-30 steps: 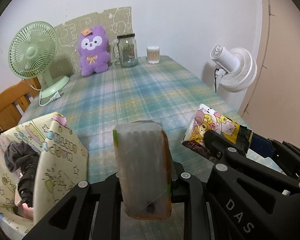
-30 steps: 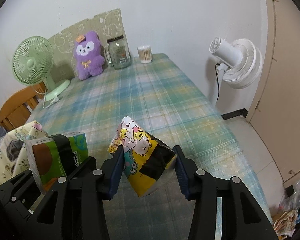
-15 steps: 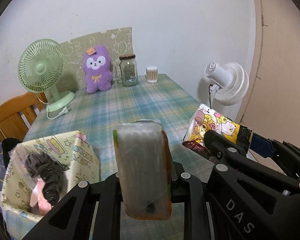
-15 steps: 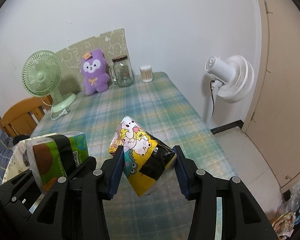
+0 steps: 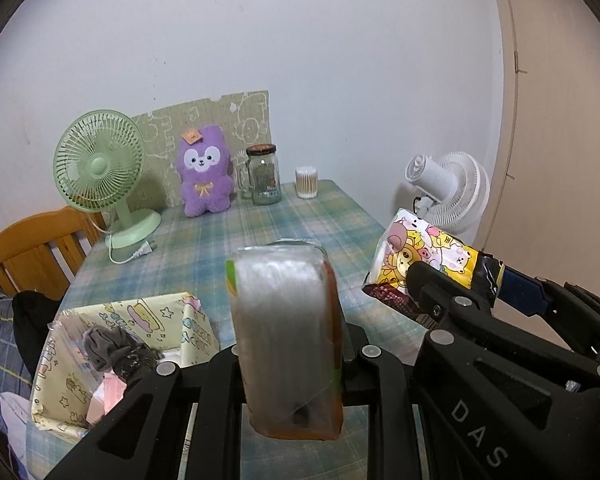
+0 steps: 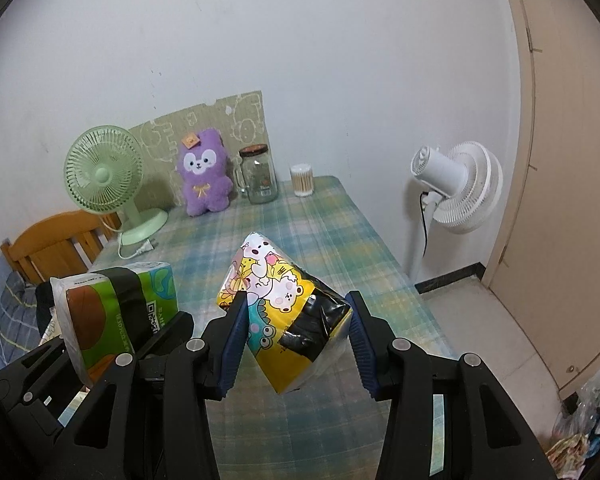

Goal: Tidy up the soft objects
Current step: 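Carry both tissue packs in both tools over the yellow box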

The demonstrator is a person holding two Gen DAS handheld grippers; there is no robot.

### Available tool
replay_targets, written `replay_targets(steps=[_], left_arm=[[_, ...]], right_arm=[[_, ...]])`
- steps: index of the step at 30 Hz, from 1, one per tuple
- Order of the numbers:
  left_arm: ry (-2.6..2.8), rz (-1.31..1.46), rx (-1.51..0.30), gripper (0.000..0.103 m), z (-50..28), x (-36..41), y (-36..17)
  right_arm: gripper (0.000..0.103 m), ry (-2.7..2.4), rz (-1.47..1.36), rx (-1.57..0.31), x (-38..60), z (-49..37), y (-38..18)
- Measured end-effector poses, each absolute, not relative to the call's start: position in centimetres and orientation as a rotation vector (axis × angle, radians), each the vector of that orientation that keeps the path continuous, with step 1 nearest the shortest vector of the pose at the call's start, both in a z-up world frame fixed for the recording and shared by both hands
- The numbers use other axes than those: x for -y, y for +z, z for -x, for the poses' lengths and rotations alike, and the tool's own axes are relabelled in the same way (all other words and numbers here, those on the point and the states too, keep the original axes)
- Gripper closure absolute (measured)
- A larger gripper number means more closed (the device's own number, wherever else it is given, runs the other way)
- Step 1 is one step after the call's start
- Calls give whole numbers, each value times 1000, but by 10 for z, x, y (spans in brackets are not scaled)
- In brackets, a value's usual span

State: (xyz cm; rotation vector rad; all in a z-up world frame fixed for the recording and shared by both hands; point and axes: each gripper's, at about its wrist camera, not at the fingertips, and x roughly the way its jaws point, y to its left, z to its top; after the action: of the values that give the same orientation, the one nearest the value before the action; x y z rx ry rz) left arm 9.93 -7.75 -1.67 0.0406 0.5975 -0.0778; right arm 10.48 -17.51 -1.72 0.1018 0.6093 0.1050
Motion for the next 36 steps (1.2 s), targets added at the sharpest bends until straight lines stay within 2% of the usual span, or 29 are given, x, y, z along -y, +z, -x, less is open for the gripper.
replay_targets(steps=[17,36], left_arm=[[-66,-46,-563,84,-86,30,-5],[-22,15,-624,84,-91,-45,-29]], right_arm=[[52,124,-77,-588,131,-94,-4],[52,215,-9,-650,51,-107,-19]])
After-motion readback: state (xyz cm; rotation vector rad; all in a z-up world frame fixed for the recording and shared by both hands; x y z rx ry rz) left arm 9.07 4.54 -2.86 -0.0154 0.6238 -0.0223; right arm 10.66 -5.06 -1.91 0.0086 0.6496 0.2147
